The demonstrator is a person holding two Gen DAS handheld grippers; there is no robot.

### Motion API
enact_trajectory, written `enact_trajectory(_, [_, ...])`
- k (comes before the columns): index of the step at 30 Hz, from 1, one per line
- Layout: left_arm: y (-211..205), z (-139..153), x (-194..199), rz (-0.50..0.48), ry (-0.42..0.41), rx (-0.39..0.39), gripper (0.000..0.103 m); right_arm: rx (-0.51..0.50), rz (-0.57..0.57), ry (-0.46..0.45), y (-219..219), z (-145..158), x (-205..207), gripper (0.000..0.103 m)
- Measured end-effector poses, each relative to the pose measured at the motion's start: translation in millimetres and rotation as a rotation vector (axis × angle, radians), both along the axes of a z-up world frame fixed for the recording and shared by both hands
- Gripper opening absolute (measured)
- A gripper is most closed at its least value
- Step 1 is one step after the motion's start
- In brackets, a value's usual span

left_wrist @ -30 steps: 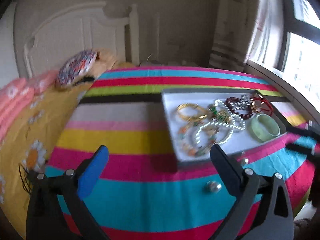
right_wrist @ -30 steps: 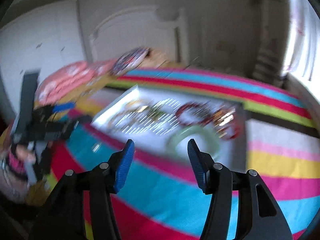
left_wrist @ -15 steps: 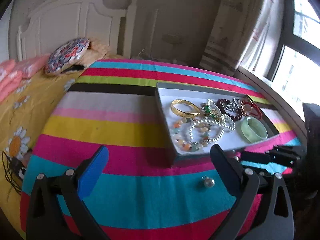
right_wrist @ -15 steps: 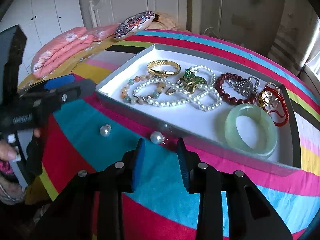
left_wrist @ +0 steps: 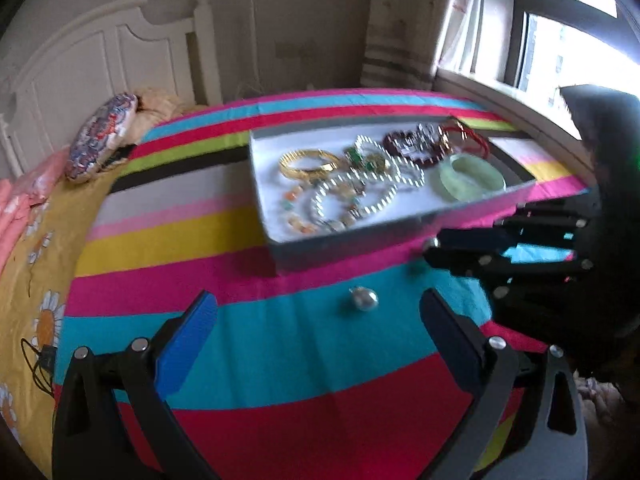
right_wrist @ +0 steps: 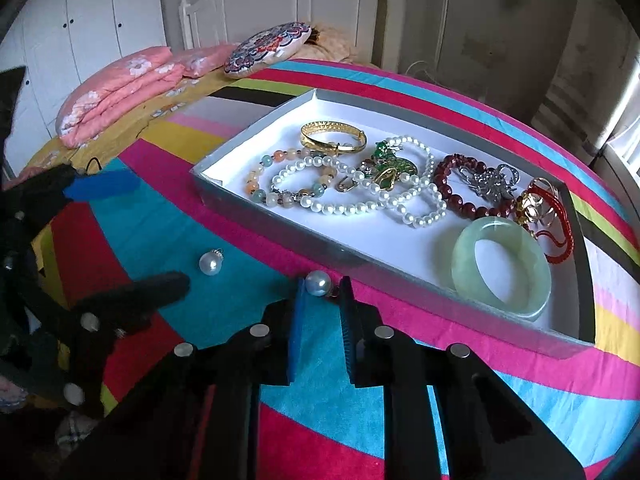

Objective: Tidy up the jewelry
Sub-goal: 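Grasp a pearl earring with each gripper from the bed cover, then lower both pearl earrings into the tray and open both grippers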

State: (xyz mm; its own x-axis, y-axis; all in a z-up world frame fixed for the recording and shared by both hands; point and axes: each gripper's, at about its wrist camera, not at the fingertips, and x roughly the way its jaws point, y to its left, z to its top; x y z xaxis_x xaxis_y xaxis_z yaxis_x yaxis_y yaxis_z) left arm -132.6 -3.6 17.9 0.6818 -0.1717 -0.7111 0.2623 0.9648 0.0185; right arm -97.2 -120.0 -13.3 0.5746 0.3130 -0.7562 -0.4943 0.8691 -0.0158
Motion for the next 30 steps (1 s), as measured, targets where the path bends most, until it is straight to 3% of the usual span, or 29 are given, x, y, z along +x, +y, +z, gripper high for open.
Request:
enact_trajectory(3, [-8.2,-4.6,1.7,-0.017,0.024,0.015,0.092,0.003,-0.003,-0.019,-5.5,3.6,-6.2,0.017])
enact_trajectory(7, [-17.1,-9.0,6.5,-0.028,0.050,0.027,0.071,0.033,-0.012,-0.023,-20.4,7.4,-14.4,0.017])
enact_trajectory(8, [-18.5,-9.7,8.1,-0.031,0.053,0.029,0.061,0.043,-0.016,-0.027,-25.1,9.4,-17.2,0.017])
enact_trajectory(11, [-21.6,-13.6,11.7,-0.037,0.068,0.025,0.049,0.051,-0.020,-0.035,-32.1,12.6,-22.1,0.017])
enact_trajectory(19, [-22.5,-14.8,6.0,-0.065,0.032,0.023,0.014,0.082,-0.034,-0.038,-44.4,13.0,-26.7,0.017])
enact_trajectory(30, [-25.4,-14.4,1.6,-0.066,0.013,0.029,0.014,0.091,-0.042,-0.025,-49.6,6.9,-28.4,0.017])
